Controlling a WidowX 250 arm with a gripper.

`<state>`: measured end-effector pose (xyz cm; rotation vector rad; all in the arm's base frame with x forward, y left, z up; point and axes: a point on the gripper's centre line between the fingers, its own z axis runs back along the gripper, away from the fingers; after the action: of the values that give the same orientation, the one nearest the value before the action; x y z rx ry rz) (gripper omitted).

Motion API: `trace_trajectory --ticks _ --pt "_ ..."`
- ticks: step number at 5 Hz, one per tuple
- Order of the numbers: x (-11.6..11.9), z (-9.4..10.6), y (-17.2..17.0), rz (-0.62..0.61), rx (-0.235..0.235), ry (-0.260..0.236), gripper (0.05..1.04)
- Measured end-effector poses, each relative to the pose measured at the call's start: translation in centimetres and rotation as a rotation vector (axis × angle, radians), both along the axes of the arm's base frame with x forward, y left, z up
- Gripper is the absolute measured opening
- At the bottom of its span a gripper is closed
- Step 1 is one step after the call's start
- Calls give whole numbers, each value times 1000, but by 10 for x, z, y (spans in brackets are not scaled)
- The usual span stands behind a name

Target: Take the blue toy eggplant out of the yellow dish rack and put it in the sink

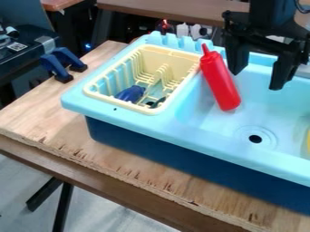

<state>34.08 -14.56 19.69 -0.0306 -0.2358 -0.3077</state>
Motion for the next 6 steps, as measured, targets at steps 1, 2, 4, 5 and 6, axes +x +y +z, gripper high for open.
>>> trace_trajectory --ticks 1,2,4,5,6 --pt "-1 -13 0 0 15 37 1002" --pt "0 -14 11 42 -72 79 1002" --pt "-9 2 53 124 -10 110 1002" --pt "-12 1 79 160 38 158 1002" --pt "-16 -5 112 225 46 189 1002"
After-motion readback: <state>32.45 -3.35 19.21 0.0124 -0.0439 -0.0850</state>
